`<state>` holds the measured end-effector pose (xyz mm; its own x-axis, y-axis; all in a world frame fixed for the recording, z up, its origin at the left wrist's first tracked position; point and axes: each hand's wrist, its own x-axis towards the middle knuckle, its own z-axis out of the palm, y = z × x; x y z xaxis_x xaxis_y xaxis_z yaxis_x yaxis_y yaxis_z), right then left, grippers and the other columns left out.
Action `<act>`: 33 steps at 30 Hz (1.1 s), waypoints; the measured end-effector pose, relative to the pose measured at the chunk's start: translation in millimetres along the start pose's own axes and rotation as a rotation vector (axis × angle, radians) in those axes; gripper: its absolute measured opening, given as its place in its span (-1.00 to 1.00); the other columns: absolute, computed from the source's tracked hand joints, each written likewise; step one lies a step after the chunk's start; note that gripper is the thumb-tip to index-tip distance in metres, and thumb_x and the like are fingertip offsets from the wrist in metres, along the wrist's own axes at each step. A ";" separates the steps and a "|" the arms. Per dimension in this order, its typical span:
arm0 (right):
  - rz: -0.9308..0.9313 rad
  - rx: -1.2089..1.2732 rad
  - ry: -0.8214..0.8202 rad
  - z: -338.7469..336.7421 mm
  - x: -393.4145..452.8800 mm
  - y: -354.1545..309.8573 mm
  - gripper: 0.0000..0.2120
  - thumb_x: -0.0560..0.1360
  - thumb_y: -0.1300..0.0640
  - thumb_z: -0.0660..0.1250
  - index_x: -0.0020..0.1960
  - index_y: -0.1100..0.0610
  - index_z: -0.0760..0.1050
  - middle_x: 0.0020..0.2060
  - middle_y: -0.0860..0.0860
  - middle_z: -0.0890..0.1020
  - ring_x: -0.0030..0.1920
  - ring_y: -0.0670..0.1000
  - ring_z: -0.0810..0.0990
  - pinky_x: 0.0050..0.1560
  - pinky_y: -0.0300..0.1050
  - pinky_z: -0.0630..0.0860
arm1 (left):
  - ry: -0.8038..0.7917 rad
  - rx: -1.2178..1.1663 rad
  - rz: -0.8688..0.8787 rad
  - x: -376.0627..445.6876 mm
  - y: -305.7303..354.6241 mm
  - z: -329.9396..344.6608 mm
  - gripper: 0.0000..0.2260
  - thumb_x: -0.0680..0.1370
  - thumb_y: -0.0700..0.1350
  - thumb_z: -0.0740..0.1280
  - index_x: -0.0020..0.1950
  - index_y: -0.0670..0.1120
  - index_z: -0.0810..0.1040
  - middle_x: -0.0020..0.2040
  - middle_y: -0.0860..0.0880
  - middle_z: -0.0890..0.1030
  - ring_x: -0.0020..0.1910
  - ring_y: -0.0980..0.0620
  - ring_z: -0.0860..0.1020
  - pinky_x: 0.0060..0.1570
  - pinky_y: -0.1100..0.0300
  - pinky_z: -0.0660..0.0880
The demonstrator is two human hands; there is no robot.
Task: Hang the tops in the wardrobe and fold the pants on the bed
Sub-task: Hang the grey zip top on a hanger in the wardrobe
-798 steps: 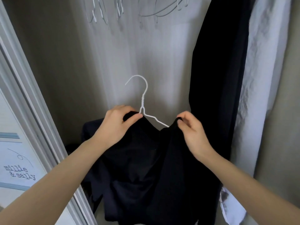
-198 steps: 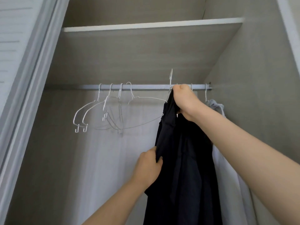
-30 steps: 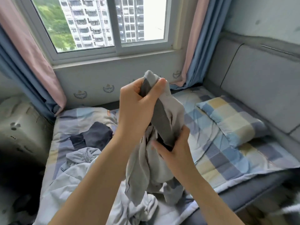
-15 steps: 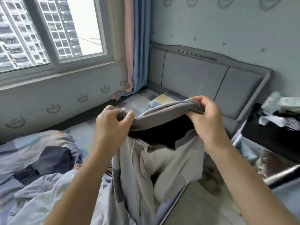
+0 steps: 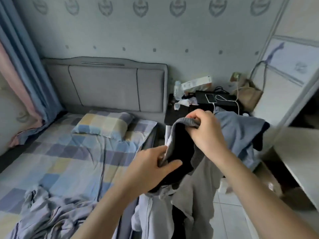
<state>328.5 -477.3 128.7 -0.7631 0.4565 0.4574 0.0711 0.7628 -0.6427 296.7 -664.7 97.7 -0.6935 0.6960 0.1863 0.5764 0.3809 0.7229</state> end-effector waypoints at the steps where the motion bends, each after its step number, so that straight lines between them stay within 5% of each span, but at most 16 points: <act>1: -0.001 -0.077 -0.040 -15.7 0.6 21.8 -0.82 0.37 0.17 0.49 -0.06 0.06 0.55 -0.17 0.02 0.49 -0.15 0.00 0.48 -0.24 -0.28 0.26 | 0.062 -0.011 -0.024 13.9 5.3 7.8 -0.64 0.54 0.13 0.32 -0.34 -0.04 0.38 -0.51 0.06 0.40 -0.51 0.11 0.36 -0.42 0.18 0.29; 5: 0.145 -0.351 -0.375 -101.2 -4.7 104.3 -0.53 0.31 -0.22 0.47 0.10 -0.05 0.44 0.00 -0.07 0.39 -0.03 -0.04 0.48 0.01 -0.12 0.45 | 0.258 -0.181 -0.126 92.0 34.7 46.9 -0.61 0.60 -0.11 0.32 -0.35 -0.27 0.35 -0.47 0.02 0.28 -0.50 0.15 0.21 -0.44 0.23 0.18; 7: 0.202 -0.377 -0.434 -140.2 -6.3 137.0 -0.49 0.32 -0.36 0.33 0.12 -0.07 0.42 0.00 -0.13 0.36 -0.03 -0.09 0.47 0.04 -0.19 0.45 | 0.253 -0.201 -0.091 128.5 61.5 79.5 -0.61 0.59 -0.10 0.32 -0.34 -0.29 0.33 -0.46 0.01 0.28 -0.48 0.14 0.22 -0.39 0.19 0.22; 9: 0.205 -0.324 -0.357 -171.7 -3.4 166.5 -0.64 0.43 -0.32 0.24 0.02 -0.06 0.42 -0.05 -0.11 0.39 -0.13 -0.16 0.47 -0.10 -0.37 0.37 | 0.223 -0.268 -0.073 159.7 85.8 115.2 -0.60 0.59 -0.07 0.31 -0.33 -0.29 0.35 -0.46 0.02 0.29 -0.45 0.13 0.27 -0.37 0.18 0.24; 12: 0.221 -0.331 -0.207 -213.5 1.2 211.4 -0.89 0.53 -0.02 0.30 -0.07 0.01 0.44 -0.10 -0.07 0.38 -0.18 -0.13 0.44 -0.18 -0.28 0.33 | 0.116 -0.460 -0.088 198.3 122.2 162.9 -0.63 0.59 -0.02 0.31 -0.19 -0.33 0.51 -0.33 -0.09 0.43 -0.31 0.03 0.42 -0.26 0.13 0.33; 17: 0.406 -0.563 -0.217 -258.8 -5.7 275.2 -0.83 0.47 0.12 0.31 0.02 0.01 0.36 -0.08 -0.03 0.32 -0.13 0.10 0.49 -0.14 -0.04 0.46 | -0.070 -0.645 -0.016 237.0 183.6 220.3 -0.70 0.54 0.05 0.35 -0.24 -0.14 0.63 -0.23 -0.20 0.64 -0.20 -0.08 0.57 -0.11 0.07 0.47; 19: 0.512 -0.586 -0.202 -276.3 -6.1 295.8 -0.90 0.48 0.10 0.32 -0.05 0.03 0.41 -0.11 -0.01 0.36 -0.11 0.12 0.50 -0.14 -0.02 0.48 | -0.180 -0.526 0.099 253.5 199.8 241.2 -0.71 0.49 0.13 0.36 -0.23 -0.07 0.48 -0.30 -0.08 0.48 -0.27 0.01 0.43 -0.18 0.12 0.34; 22: 0.560 -0.626 0.066 -307.8 -4.4 313.7 -0.92 0.48 0.20 0.27 -0.15 0.05 0.43 -0.19 -0.03 0.43 -0.13 0.08 0.47 -0.26 -0.08 0.38 | -0.234 -0.196 0.266 279.7 209.8 273.8 -0.55 0.50 0.07 0.42 -0.36 -0.18 0.30 -0.46 0.02 0.26 -0.44 0.08 0.26 -0.34 0.17 0.23; 26: 0.600 -0.673 0.273 -337.4 -3.2 319.7 -0.83 0.44 0.30 0.24 -0.08 0.06 0.45 -0.17 -0.05 0.50 -0.17 0.05 0.48 -0.26 -0.08 0.37 | -0.190 0.254 0.398 312.6 208.1 317.1 -0.62 0.42 0.21 0.43 -0.35 -0.05 0.44 -0.53 0.03 0.38 -0.47 0.05 0.36 -0.44 0.13 0.26; 29: 0.713 -0.473 0.220 -350.4 7.0 336.5 -0.94 0.45 0.24 0.31 -0.11 0.12 0.53 -0.26 0.01 0.59 -0.23 0.02 0.53 -0.28 -0.14 0.39 | -0.184 0.240 0.422 346.2 209.3 353.8 -0.81 0.49 0.03 0.41 -0.23 -0.06 0.57 -0.43 0.01 0.49 -0.35 -0.05 0.45 -0.39 0.09 0.35; 33: 0.911 0.315 0.148 -366.9 18.9 345.1 -0.90 0.51 0.19 0.38 -0.05 0.20 0.64 -0.21 0.05 0.68 -0.18 -0.07 0.65 -0.14 -0.26 0.57 | -0.282 0.155 0.414 394.7 209.8 394.5 -0.83 0.48 -0.07 0.47 -0.19 -0.17 0.65 -0.31 -0.10 0.55 -0.29 -0.10 0.49 -0.27 0.12 0.40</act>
<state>574.2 -37.3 141.1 -0.4113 0.8801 -0.2372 0.4024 -0.0581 -0.9136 314.4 -70.0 60.4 -0.2629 0.9360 0.2342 0.8500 0.1098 0.5152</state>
